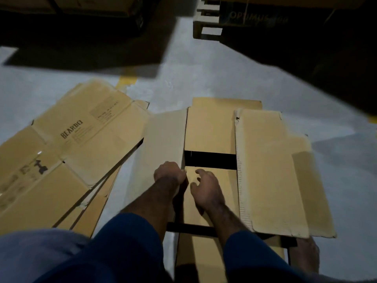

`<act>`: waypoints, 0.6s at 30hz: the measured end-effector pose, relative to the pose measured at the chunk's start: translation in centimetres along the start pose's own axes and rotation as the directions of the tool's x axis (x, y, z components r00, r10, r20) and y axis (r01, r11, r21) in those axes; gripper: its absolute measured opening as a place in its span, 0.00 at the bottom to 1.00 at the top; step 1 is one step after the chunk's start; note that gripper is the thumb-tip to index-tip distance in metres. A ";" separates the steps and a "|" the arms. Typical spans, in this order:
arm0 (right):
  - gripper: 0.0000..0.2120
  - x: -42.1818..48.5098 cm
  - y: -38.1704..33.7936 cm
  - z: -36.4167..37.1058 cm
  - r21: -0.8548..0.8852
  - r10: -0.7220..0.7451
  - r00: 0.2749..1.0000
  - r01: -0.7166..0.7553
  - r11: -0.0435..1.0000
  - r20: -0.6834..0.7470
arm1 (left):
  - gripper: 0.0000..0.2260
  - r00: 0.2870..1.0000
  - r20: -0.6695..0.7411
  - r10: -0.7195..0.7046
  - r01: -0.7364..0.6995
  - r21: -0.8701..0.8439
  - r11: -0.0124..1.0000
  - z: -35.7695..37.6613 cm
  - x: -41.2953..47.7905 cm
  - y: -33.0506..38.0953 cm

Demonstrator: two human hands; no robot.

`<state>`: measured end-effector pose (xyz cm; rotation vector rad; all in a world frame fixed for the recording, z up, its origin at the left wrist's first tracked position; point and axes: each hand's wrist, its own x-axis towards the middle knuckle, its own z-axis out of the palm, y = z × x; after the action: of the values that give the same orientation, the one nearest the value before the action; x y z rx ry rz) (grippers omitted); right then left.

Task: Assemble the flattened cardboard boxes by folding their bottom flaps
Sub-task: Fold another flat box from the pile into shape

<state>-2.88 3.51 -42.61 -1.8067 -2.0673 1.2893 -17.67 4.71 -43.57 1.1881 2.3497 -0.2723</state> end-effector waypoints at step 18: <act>0.21 2.8 -2.3 2.3 0.119 0.001 1.000 0.001 0.993 -0.018 | 0.08 0.990 0.039 0.134 -0.129 -0.103 0.986 0.7 2.5 0.6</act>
<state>-6.75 4.90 -43.81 -1.7607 -1.9366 1.3606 -18.26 6.58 -45.43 1.2678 2.2067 -0.1331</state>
